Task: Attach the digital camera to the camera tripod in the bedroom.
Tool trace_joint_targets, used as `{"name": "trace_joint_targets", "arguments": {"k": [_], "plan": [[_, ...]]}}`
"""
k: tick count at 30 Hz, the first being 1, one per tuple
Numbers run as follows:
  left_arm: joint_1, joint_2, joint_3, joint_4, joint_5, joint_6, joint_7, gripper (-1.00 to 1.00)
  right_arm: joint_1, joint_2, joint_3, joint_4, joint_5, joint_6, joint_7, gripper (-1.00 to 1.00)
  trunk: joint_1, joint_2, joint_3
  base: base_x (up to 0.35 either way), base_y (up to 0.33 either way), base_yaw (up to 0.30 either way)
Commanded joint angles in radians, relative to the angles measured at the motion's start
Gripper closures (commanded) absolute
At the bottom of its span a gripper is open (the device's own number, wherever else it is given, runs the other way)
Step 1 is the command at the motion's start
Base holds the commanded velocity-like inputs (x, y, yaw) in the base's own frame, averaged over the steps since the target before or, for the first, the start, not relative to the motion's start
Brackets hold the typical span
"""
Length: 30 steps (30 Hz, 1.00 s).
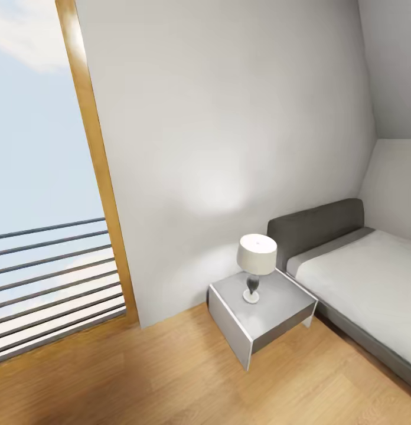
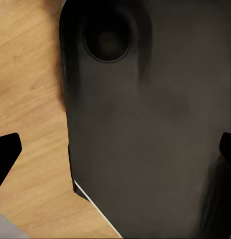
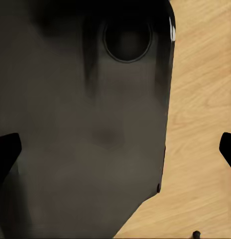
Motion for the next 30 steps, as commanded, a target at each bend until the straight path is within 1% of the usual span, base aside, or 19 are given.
{"name": "trace_joint_targets", "arguments": {"k": [1, 5, 8, 13, 17, 23, 30], "plan": [[0.0, 0.0, 0.0, 0.0, 0.0, 0.0, 0.0, -1.0, 0.0, 0.0, 0.0, 0.0, 0.0, 0.0, 0.0, -1.0, 0.0, 0.0, 0.0, 0.0, 0.0, 0.0], [0.004, -0.02, 0.003, -0.018, 0.002, -0.006, -0.006, -1.0, -0.003, -0.023, 0.003, -0.018, -0.002, -0.005, 0.001, -1.0, 0.0, 0.0, 0.0, 0.0, 0.0, 0.0], [0.004, -0.02, 0.003, -0.018, 0.002, -0.006, -0.006, -1.0, -0.003, -0.039, 0.002, -0.018, -0.002, -0.005, 0.001, -1.0, 0.0, 0.0, 0.0, 0.0, 0.0, 0.0], [0.004, -0.026, 0.001, -0.03, 0.002, -0.005, -0.003, -1.0, -0.003, -0.056, 0.0, -0.038, -0.004, -0.009, 0.001, -1.0, 0.0, 0.0, 0.0, 0.0, 0.0, 0.0], [0.004, -0.023, 0.001, -0.034, 0.002, -0.004, -0.001, -1.0, -0.003, -0.059, -0.006, -0.061, -0.005, -0.015, 0.001, -1.0, 0.0, 0.0, 0.0, 0.0, 0.0, -0.039], [0.004, -0.012, -0.001, -0.035, 0.002, 0.001, -0.001, -1.0, -0.003, -0.061, -0.013, -0.088, -0.006, -0.049, 0.001, -1.0, 0.0, 0.0, 0.001, 0.0, 0.0, -0.205], [0.004, -0.024, 0.001, -0.036, 0.002, -0.003, -0.001, -1.0, -0.003, -0.061, -0.013, -0.089, -0.005, -0.085, 0.002, -1.0, 0.0, 0.0, 0.001, 0.0, 0.0, -0.28]]}}
